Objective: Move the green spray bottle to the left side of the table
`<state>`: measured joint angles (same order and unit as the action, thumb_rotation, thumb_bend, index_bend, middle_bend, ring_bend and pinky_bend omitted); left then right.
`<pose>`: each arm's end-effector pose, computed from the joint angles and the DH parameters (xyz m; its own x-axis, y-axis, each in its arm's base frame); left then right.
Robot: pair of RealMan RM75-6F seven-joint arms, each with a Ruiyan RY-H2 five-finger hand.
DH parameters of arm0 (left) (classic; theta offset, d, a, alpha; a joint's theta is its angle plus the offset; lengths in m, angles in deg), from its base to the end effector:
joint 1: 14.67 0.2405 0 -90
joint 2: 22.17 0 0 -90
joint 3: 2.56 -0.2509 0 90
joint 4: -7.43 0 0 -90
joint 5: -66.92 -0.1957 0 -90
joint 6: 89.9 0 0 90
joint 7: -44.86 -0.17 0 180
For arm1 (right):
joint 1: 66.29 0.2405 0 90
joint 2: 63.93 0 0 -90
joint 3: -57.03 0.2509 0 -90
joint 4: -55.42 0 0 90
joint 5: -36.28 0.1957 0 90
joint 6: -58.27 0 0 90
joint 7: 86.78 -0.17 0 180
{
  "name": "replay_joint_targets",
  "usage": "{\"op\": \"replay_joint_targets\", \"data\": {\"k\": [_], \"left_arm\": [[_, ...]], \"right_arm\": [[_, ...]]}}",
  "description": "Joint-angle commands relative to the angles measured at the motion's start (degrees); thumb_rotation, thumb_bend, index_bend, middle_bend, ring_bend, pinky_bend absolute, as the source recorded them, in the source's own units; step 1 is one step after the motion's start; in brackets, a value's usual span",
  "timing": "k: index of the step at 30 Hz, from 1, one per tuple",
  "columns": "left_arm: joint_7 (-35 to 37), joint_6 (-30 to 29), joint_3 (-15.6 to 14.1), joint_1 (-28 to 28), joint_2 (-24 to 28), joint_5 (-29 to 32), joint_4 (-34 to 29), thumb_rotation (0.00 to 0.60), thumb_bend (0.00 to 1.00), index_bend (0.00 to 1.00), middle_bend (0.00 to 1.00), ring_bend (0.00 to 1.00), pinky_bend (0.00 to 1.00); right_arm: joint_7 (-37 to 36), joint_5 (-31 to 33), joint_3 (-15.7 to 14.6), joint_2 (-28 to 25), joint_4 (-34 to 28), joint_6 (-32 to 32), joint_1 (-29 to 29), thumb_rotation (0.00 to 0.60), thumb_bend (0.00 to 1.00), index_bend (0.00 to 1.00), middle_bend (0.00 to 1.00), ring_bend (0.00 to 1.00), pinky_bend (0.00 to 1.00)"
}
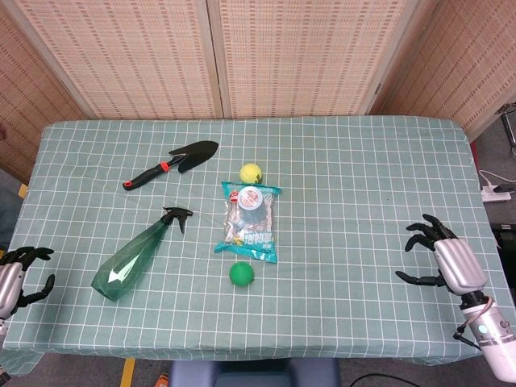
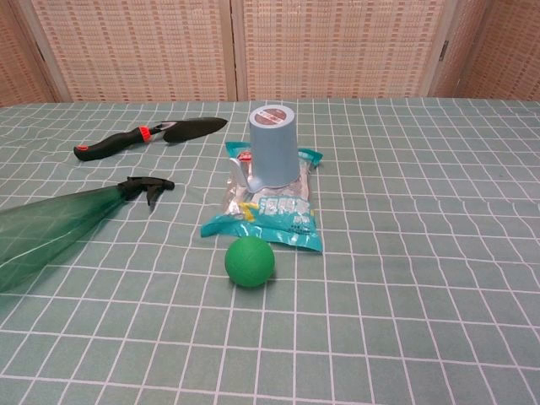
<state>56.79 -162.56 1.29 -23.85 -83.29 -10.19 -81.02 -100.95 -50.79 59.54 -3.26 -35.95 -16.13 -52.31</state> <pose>-0.3377 0.2311 0.1774 0.2745 0.1323 0.9524 0.9500 0.1161 -0.2899 -0.2837 -0.2499 0.1605 0.2587 -0.1490 0.9544 -0.9617 -0.1324 0.2400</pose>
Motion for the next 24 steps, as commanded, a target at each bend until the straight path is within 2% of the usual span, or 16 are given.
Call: {"op": "replay_joint_targets", "data": {"k": [1,18,24], "left_arm": [[-0.1,-0.1,0.0,0.0,0.0,-0.2,0.0,0.600,0.40,0.29,0.32,0.15,0.15],[0.2,-0.9,0.3,0.2,-0.2,-0.2,-0.4,0.600,0.39,0.28,0.32,0.15,0.15],[-2.1,-1.8,0.8,-0.2,0.6,-0.8,-2.0,0.600,0.39,0.28,0.31,0.17,0.15]], "right_arm": [[-0.3,-0.2,-0.1,-0.1,0.1,-0.1,0.0,0.600,0.06,0.51,0.25,0.08,0.24],[-1.0,-1.4,-0.4,-0.3,0.1,-0.7,-0.2,0.600,0.06,0.51,0.25,0.08,0.24],[-1.9,-1.6,-0.5,-0.6,0.2,-0.7,-0.3,0.600,0.06,0.51,0.25,0.08,0.24]]}}
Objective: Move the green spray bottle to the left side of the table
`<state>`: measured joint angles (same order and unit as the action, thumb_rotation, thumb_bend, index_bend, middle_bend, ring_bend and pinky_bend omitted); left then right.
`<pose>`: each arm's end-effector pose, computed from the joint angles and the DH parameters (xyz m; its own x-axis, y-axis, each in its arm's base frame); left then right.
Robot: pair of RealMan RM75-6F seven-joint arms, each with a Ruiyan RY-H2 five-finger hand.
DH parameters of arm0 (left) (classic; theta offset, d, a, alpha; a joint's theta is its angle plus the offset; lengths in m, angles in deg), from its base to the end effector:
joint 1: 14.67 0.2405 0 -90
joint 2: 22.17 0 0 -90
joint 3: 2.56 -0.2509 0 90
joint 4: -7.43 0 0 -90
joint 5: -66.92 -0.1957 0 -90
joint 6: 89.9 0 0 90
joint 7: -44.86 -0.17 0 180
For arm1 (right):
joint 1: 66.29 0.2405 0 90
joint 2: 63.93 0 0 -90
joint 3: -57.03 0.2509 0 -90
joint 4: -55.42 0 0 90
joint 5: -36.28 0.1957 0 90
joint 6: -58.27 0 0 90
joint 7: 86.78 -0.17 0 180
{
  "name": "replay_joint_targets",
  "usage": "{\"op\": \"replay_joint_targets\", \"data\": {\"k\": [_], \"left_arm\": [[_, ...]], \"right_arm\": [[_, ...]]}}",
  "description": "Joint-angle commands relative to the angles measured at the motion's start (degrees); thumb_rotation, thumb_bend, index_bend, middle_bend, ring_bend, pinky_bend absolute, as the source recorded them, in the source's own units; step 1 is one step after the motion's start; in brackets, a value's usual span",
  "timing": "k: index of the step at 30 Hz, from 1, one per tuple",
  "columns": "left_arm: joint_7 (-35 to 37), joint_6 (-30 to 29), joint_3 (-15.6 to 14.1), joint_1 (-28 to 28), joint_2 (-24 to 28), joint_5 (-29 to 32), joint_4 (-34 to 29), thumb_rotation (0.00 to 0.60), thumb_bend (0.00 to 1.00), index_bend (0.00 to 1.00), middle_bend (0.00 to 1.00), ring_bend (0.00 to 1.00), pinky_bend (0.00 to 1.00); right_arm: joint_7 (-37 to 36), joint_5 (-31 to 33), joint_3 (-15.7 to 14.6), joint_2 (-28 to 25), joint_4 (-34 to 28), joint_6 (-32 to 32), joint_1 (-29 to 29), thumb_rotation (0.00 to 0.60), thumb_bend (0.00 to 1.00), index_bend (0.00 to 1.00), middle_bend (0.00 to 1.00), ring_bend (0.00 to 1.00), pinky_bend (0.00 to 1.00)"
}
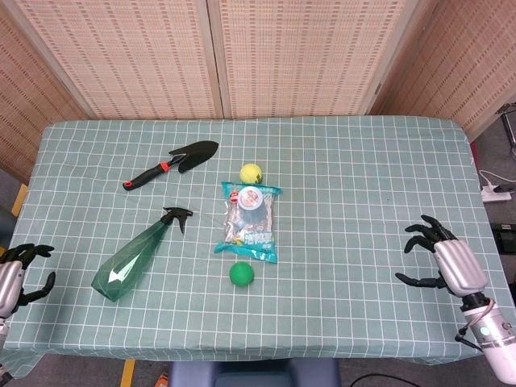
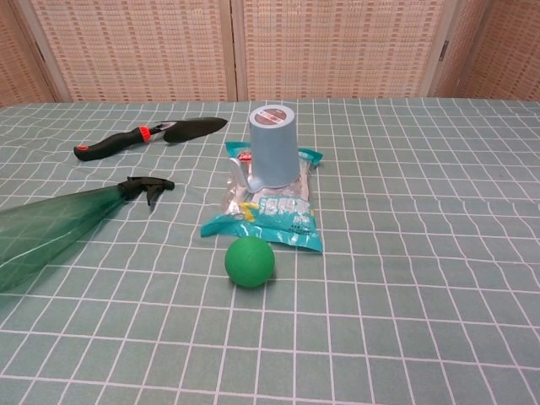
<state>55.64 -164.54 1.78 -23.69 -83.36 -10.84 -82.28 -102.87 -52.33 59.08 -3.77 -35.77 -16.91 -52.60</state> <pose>-0.3287 0.2324 0.1792 0.2784 0.0998 0.9553 0.9531 0.0944 -0.2876 -0.2825 -0.2466 0.1626 0.2439 -0.1524 0.9577 -0.9637 -0.1485 0.2218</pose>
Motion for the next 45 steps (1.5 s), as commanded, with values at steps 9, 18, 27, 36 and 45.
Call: {"op": "replay_joint_targets", "data": {"k": [9,18,27,36,45], "left_arm": [[-10.8,5.4,7.7,-6.1,13.5,11.0,-19.7,0.600,0.38,0.29,0.33,0.21,0.18],[-36.0,8.3,17.8,-30.6,17.8,61.4,-35.6,0.600,0.36,0.22,0.33,0.22,0.22],[-62.2,-14.7,21.1,-55.7,-0.6,110.6,-23.0,0.600,0.29,0.21,0.27,0.20,0.17],[-68.1,-23.5,21.9,-60.4,-12.4,111.1,-18.0,0.600,0.26,0.20,0.26,0.17,0.14],[-72.9,-26.4,25.3,-62.9,-20.7,110.2,-12.5,0.600,0.24,0.18,0.23,0.13,0.10]], "right_arm": [[0.0,-0.2,-0.3,-0.4,-0.1,0.4,0.1,0.600,0.05,0.51,0.25,0.08,0.24],[1.1,-0.5,-0.3,-0.6,0.5,0.1,0.0,0.600,0.05,0.51,0.25,0.08,0.24],[2.7,-0.8,-0.5,-0.5,1.0,-0.1,0.0,0.600,0.06,0.51,0.25,0.08,0.24],[2.6,-1.8,-0.9,-1.1,0.8,0.5,0.5,0.600,0.06,0.51,0.25,0.08,0.24],[1.8,-2.1,-1.2,-1.6,0.8,1.0,0.8,0.600,0.06,0.51,0.25,0.08,0.24]]}}
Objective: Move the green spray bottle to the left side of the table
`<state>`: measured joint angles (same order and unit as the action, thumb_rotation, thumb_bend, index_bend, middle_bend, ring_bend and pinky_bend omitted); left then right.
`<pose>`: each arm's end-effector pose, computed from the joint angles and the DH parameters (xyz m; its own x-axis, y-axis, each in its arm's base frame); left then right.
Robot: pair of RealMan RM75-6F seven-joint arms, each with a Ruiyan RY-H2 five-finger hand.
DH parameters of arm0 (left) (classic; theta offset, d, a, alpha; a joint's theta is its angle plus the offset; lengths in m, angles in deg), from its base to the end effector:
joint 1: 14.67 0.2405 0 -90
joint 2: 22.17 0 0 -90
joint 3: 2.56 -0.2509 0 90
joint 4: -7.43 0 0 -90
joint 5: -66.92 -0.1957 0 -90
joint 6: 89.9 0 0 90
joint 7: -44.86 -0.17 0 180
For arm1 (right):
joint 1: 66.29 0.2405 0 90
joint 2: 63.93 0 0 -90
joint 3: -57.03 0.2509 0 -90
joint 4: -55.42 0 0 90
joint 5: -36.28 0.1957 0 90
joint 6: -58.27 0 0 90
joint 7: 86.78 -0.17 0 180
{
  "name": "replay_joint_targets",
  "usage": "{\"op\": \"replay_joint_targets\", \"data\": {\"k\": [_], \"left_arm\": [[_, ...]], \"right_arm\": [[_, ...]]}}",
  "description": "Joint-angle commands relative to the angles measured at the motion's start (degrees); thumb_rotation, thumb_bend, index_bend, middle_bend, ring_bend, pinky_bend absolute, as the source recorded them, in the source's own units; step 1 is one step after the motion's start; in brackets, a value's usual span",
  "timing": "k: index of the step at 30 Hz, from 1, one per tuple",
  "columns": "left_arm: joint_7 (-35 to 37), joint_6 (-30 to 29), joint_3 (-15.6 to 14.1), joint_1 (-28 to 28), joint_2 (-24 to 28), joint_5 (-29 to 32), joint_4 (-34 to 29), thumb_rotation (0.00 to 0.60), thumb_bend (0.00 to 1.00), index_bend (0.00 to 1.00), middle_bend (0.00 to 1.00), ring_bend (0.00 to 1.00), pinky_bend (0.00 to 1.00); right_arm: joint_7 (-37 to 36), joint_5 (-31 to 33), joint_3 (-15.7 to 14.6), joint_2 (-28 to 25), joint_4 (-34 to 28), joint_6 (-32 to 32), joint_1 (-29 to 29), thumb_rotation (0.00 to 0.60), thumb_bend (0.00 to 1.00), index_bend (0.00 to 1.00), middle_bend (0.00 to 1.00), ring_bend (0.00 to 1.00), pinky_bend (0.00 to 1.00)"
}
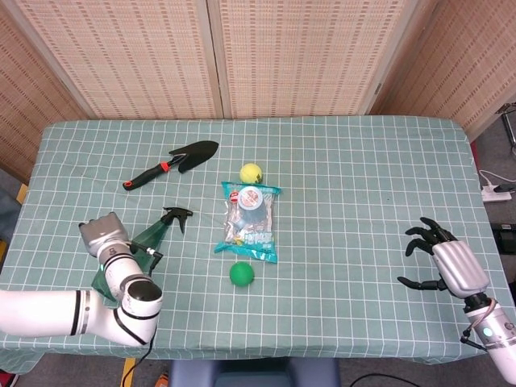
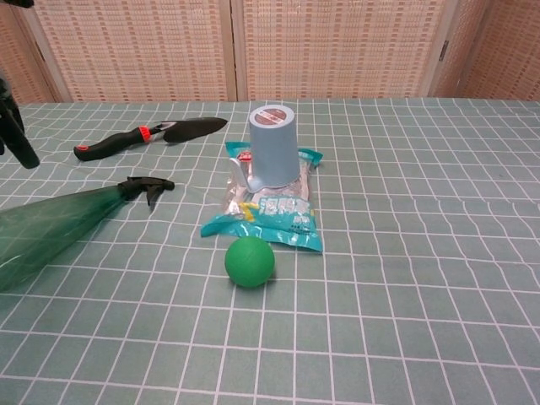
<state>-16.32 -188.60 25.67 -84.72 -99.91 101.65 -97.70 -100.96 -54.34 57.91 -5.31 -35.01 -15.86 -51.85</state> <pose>-0.1197 0.3599 0.0961 0.3425 0.5443 0.7658 0.5850 0.5143 -0.6271 -0.2836 -0.2457 0.1647 0.3286 -0.1771 0.9277 -0.9367 -0.1867 0.2962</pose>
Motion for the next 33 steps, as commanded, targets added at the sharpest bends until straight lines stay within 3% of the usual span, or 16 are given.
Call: {"op": "replay_joint_targets", "data": {"k": [1,11,14,21,33], "left_arm": [[-1.0,-2.9,1.3,-2.1,-5.1,-3.1,3.3,0.600,0.24,0.18,0.23,0.13,0.09],[-2.1,-5.2,1.9,-1.0,-12.3,-9.0,8.2,0.600,0.23,0.17,0.22,0.12,0.07],[-2.3,-5.8,3.5,-0.4,-13.1,-9.6,9.3,0.600,0.24,0.15,0.22,0.12,0.06],[-3.6,-5.7,10.2,-1.0,-15.3,-10.3,11.4,0.600,0.24,0.18,0.22,0.12,0.07],[-8.0,-1.6,6.4,2.3,-18.3,-16.0,15.0,0.600,0.24,0.21,0.19,0.08,0.05]], "right_arm": [[-0.3,-0.1,-0.1,-0.1,0.0,0.0,0.0,0.600,0.06,0.51,0.25,0.08,0.24],[-1.6,-0.4,-0.3,-0.3,0.3,0.0,0.2,0.600,0.06,0.51,0.25,0.08,0.24],[-1.6,-0.4,-0.3,-0.3,0.3,0.1,0.2,0.600,0.06,0.51,0.25,0.08,0.24],[-1.4,-0.2,-0.3,-0.4,0.1,0.4,0.4,0.600,0.06,0.51,0.25,0.08,0.24],[-2.7,0.1,-0.4,-0.7,0.3,0.5,0.3,0.600,0.06,0.51,0.25,0.08,0.24]]}}
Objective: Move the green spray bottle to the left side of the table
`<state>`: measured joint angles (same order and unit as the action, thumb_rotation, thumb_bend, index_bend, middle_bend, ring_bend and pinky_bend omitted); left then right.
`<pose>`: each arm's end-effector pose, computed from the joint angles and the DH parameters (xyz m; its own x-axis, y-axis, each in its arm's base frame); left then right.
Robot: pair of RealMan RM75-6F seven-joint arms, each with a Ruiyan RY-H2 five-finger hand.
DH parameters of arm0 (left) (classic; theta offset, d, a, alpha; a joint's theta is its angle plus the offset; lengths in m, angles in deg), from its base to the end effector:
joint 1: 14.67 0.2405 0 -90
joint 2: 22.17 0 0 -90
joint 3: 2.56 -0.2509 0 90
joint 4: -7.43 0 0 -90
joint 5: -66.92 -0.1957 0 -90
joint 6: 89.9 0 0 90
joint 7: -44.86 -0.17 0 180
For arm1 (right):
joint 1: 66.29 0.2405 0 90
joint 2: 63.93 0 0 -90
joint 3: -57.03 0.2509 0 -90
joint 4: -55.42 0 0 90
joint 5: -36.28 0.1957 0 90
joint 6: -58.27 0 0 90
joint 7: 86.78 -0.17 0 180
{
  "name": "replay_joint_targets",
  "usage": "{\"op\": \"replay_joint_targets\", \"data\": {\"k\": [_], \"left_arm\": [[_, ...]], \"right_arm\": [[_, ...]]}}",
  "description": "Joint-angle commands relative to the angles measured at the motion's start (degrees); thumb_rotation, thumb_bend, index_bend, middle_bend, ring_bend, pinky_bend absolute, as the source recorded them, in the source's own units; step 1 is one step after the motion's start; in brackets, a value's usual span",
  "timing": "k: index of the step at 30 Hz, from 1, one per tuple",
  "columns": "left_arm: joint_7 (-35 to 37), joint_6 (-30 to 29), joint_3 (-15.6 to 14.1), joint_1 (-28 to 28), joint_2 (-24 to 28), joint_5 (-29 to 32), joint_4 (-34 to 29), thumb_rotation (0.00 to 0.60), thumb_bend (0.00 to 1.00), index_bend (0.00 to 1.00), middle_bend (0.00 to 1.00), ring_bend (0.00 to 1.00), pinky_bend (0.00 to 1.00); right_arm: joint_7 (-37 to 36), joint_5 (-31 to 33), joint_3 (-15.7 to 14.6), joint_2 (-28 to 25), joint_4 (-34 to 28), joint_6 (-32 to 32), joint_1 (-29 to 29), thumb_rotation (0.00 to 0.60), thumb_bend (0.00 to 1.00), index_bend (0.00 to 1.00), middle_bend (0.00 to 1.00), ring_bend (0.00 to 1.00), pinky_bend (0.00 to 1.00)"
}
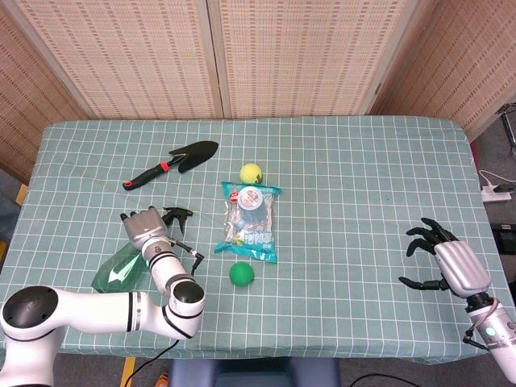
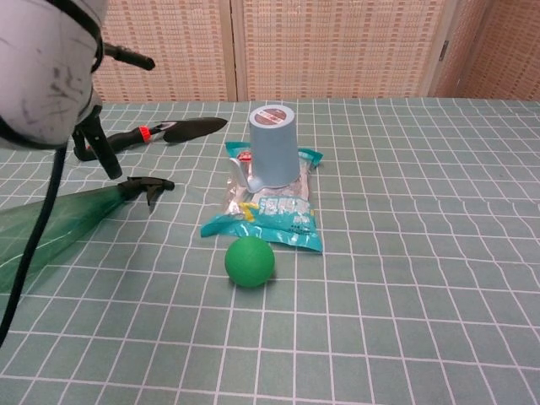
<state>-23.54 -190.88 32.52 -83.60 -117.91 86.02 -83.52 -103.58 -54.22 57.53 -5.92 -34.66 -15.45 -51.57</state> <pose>-0.0919 0.3794 0.0336 0.3804 0.4935 0.7821 0.6369 0.4735 -0.6085 -0.2863 -0.2461 0.1673 0.3024 -0.1923 0.9336 -0.9465 -0.1761 0.2703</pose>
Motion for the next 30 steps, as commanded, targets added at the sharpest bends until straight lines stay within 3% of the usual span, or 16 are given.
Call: {"op": "replay_joint_targets", "data": {"k": [1,11,18,23,30], "left_arm": [[-1.0,0.9,-0.4,1.7,-0.3,-0.3,1.1,0.600,0.24,0.20,0.18,0.08,0.05],[-2.3,2.6,0.6,5.2,0.3,-2.9,1.9,0.600,0.24,0.13,0.13,0.03,0.04],[-2.7,3.0,1.9,6.0,-0.4,-2.7,2.4,0.600,0.24,0.15,0.13,0.03,0.04],[-3.4,4.9,0.5,6.9,-2.5,-3.8,4.9,0.600,0.24,0.17,0.13,0.03,0.04],[-3.7,6.0,1.0,7.5,-4.0,-5.4,7.8,0.600,0.23,0.19,0.13,0.03,0.04]], "right_arm": [[-0.1,0.0,0.0,-0.1,-0.1,0.2,0.1,0.600,0.06,0.51,0.25,0.08,0.24],[0.6,0.2,-0.1,-0.1,-0.6,0.5,0.1,0.600,0.06,0.51,0.25,0.08,0.24],[0.7,0.3,-0.2,-0.2,-0.6,0.9,0.3,0.600,0.06,0.51,0.25,0.08,0.24],[0.3,0.5,-0.1,-0.3,-0.6,0.9,0.2,0.600,0.06,0.51,0.25,0.08,0.24],[0.4,0.5,-0.1,-0.3,-0.6,1.0,0.3,0.600,0.06,0.51,0.25,0.08,0.24]]}}
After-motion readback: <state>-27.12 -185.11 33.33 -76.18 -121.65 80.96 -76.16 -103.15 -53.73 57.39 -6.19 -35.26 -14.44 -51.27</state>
